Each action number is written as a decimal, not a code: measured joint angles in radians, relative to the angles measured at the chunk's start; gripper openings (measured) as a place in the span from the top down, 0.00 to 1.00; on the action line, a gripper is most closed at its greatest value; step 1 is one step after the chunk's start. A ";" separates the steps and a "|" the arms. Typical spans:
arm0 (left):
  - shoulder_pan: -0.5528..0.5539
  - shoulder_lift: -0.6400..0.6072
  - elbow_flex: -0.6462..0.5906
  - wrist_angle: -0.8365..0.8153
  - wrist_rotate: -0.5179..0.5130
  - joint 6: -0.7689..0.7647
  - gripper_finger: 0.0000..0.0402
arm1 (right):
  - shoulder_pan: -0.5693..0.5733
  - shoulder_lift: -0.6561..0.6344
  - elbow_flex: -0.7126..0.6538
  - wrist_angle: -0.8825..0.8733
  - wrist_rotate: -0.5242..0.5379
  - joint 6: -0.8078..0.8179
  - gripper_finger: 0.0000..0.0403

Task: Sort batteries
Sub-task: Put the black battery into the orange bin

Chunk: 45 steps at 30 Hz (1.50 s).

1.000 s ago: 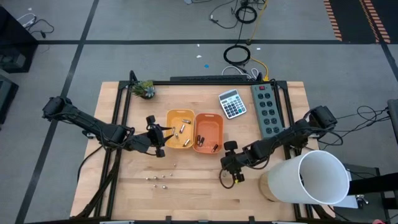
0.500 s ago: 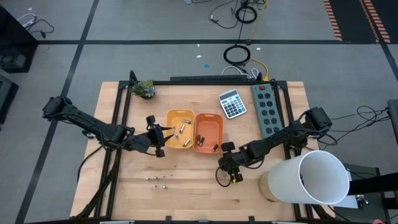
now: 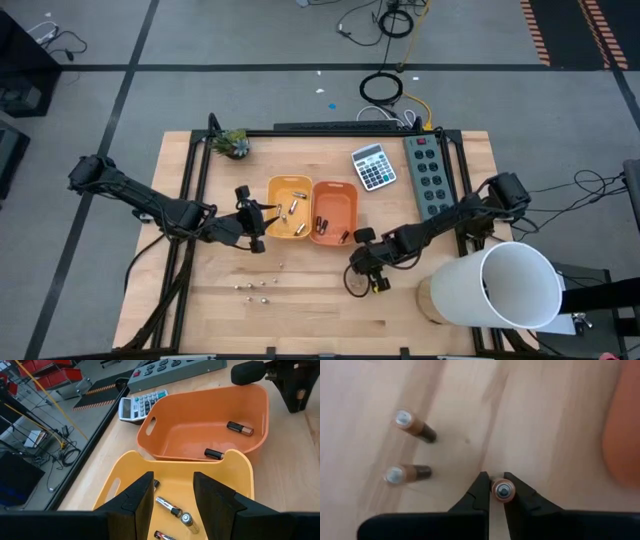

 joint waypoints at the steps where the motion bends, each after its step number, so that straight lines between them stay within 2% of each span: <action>1: 0.000 0.000 0.000 0.000 0.000 0.000 0.63 | -0.008 -0.011 -0.001 -0.008 0.001 -0.003 0.96; 5: 0.000 0.000 0.000 0.000 0.000 0.000 0.63 | -0.039 -0.077 -0.002 -0.007 0.016 -0.031 0.97; 10: 0.000 0.000 0.000 -0.002 0.000 0.000 0.63 | -0.058 -0.205 -0.002 -0.013 -0.032 -0.077 0.97; 15: 0.000 0.000 0.000 -0.001 0.006 -0.001 0.63 | -0.112 -0.308 -0.001 0.031 0.148 -0.113 0.97; 17: 0.000 0.000 0.000 0.001 0.022 -0.002 0.63 | -0.155 -0.303 -0.001 0.072 0.172 -0.112 0.95; 20: 0.000 0.000 0.000 0.000 0.026 -0.018 0.63 | -0.219 -0.250 -0.001 0.167 0.175 -0.118 0.86; 24: 0.000 0.000 0.000 -0.005 0.046 -0.027 0.63 | -0.286 -0.200 -0.001 0.211 0.093 -0.117 0.70; 29: 0.000 0.000 0.000 -0.008 0.079 -0.026 0.63 | -0.282 -0.239 -0.001 0.183 0.058 -0.117 0.56; 30: 0.001 0.000 0.000 -0.007 0.079 -0.022 0.63 | -0.274 -0.253 -0.001 0.187 0.022 -0.127 0.55; 34: 0.016 0.000 0.000 -0.007 0.080 -0.004 0.63 | -0.234 -0.278 -0.001 0.194 -0.230 -0.148 0.54; 36: 0.029 0.000 0.000 -0.005 0.080 -0.002 0.63 | -0.211 -0.275 -0.001 0.170 -0.280 -0.157 0.53; 40: 0.054 0.000 0.000 0.003 0.080 -0.003 0.63 | -0.166 -0.272 -0.001 0.047 -0.256 -0.227 0.53; 45: 0.081 0.000 0.001 0.003 0.080 -0.011 0.63 | -0.112 -0.272 -0.001 -0.025 -0.209 -0.271 0.53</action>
